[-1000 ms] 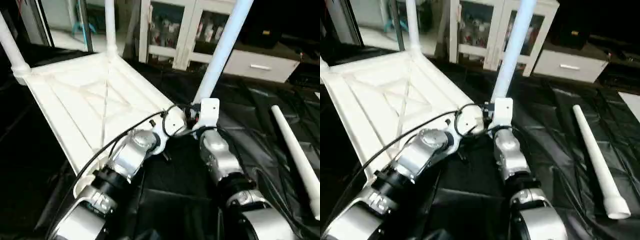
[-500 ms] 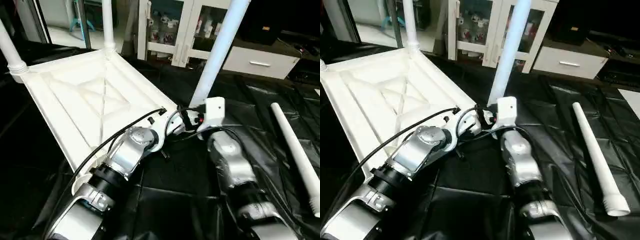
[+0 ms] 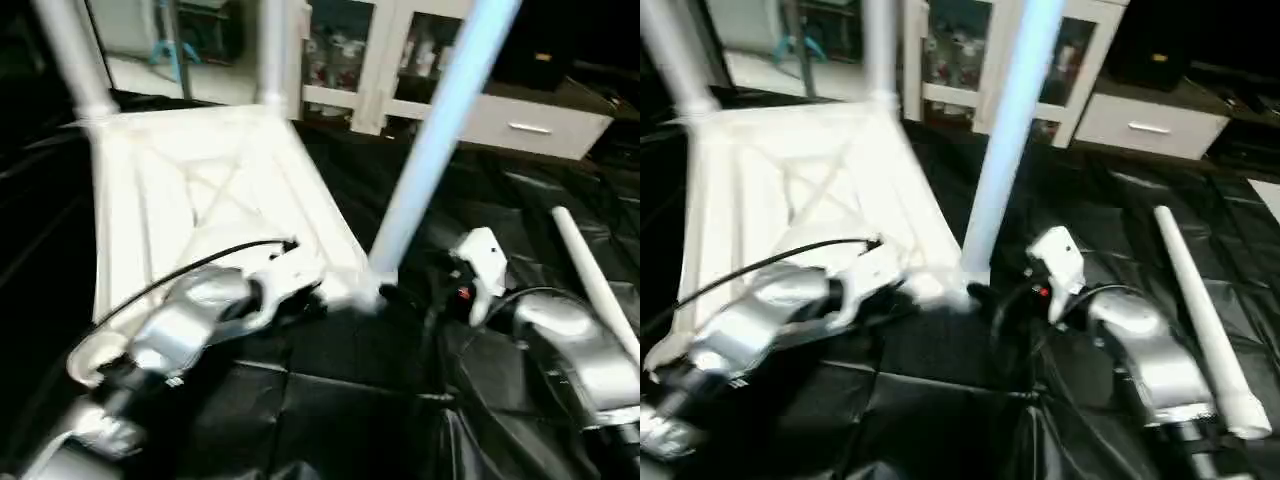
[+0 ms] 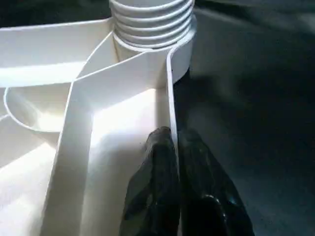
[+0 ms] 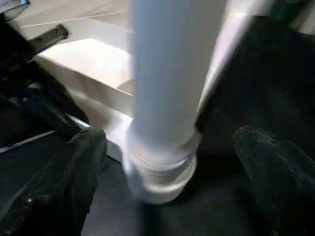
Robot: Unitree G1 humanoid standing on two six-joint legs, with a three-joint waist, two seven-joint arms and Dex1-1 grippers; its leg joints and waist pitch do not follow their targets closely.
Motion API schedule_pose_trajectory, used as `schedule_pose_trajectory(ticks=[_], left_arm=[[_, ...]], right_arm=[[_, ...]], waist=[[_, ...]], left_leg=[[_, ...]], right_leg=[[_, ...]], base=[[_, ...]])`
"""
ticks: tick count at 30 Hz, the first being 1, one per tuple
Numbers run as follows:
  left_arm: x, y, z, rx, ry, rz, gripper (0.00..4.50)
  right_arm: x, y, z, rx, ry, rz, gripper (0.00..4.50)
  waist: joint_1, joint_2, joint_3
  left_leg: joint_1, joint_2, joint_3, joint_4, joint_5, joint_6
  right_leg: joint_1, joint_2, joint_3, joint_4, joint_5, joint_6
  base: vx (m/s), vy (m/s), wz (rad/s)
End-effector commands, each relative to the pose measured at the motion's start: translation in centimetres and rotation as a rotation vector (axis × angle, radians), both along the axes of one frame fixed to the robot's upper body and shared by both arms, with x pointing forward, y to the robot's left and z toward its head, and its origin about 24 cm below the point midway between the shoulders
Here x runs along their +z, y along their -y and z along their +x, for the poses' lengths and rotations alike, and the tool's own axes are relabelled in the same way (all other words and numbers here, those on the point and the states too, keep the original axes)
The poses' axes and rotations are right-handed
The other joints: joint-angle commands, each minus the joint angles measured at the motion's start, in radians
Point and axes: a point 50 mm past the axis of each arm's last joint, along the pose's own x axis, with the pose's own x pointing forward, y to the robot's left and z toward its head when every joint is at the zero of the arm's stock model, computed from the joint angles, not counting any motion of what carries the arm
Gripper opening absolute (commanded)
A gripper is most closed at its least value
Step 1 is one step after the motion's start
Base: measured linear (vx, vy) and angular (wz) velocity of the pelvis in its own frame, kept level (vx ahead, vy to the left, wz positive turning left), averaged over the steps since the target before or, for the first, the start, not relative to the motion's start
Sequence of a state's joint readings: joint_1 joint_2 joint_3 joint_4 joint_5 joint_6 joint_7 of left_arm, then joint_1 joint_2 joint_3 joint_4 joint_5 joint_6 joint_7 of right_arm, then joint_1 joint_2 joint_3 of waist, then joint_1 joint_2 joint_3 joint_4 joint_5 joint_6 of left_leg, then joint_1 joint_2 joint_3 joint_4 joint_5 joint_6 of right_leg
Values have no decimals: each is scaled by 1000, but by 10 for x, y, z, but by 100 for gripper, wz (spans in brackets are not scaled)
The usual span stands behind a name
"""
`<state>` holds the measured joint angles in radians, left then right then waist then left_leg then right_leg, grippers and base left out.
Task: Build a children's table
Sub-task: Insert table leg to table base
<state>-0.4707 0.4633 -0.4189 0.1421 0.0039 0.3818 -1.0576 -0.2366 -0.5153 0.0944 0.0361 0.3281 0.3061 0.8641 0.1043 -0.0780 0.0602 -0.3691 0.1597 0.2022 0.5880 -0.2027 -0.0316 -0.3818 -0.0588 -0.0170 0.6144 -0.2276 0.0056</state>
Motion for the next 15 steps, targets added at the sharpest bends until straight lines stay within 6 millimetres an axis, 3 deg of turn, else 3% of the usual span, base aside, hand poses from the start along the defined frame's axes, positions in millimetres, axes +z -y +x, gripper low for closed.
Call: schedule_pose_trajectory(ticks=[1, 3, 5, 9, 10, 15], left_arm=[[-4, 15, -21, -188, -103, -33, 0], [-5, 10, -25, -217, -133, -10, 0], [-5, 9, -27, -229, -136, -4, 0], [-4, 4, -27, -239, -129, 10, 0], [-4, 4, -26, -234, -123, 12, 0], [-2, 4, -26, -236, -124, 11, 0]], right_arm=[[5, 6, -6, 78, -35, 0, 446], [4, 9, -10, 140, -72, -17, 446], [4, 10, -10, 162, -80, -29, 446], [3, 7, -12, 253, -93, -80, 446], [3, 5, -12, 280, -101, -80, 446], [2, -7, -11, 376, -113, -54, 446]], waist=[[1, 10, -58], [5, 11, -56], [7, 9, -56], [8, 5, -55], [7, 0, -55], [8, 2, -58]], left_leg=[[31, 86, -34, -66, -69, 60], [36, 84, -29, -64, -70, 63], [31, 84, -31, -66, -78, 55], [32, 83, -30, -66, -107, 41], [32, 83, -30, -65, -109, 41], [30, 83, -32, -63, -99, 42]], right_leg=[[32, -89, 41, -50, 64, -259], [24, -84, 39, -48, 88, -275], [30, -89, 38, -49, 63, -276], [30, -93, 40, -54, 5, -266], [30, -92, 40, -55, -2, -264], [29, -92, 39, -52, -15, -261]], base=[[0, 0, 0], [0, 0, 0], [0, 0, 0], [0, 0, 0], [0, 0, 0], [0, 0, 0]])
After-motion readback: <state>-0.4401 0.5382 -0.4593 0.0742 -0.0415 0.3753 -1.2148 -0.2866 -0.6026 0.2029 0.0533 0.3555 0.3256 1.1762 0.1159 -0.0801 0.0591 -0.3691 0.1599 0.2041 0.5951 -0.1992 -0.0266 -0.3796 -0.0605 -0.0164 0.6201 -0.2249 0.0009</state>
